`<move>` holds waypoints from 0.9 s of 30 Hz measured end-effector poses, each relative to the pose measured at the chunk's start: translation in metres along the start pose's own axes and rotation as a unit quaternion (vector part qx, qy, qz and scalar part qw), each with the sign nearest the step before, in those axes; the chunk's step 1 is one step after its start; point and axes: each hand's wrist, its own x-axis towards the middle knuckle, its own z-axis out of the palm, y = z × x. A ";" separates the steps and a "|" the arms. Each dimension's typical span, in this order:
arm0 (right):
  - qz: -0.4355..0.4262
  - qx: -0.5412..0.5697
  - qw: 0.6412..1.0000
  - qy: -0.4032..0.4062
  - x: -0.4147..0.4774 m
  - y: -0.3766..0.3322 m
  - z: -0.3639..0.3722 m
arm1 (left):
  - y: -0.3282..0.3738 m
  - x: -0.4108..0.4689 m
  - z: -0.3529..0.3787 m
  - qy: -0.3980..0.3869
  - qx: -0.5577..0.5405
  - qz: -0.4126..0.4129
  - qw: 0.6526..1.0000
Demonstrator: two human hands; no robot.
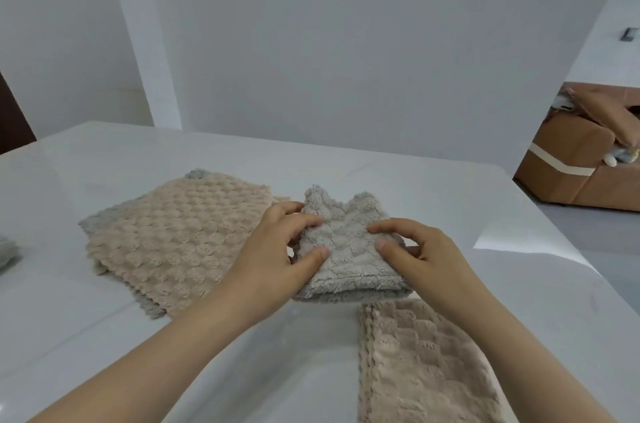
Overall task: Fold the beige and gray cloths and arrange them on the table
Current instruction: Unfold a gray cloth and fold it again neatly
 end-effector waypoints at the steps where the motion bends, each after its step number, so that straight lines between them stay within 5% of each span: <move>1: 0.005 -0.002 1.000 0.005 0.001 0.006 -0.008 | 0.005 0.006 0.008 -0.009 -0.001 0.005 1.000; 27: 0.088 -0.172 0.976 0.104 0.054 0.179 -0.147 | 0.065 0.147 0.228 -0.187 -0.048 0.027 0.981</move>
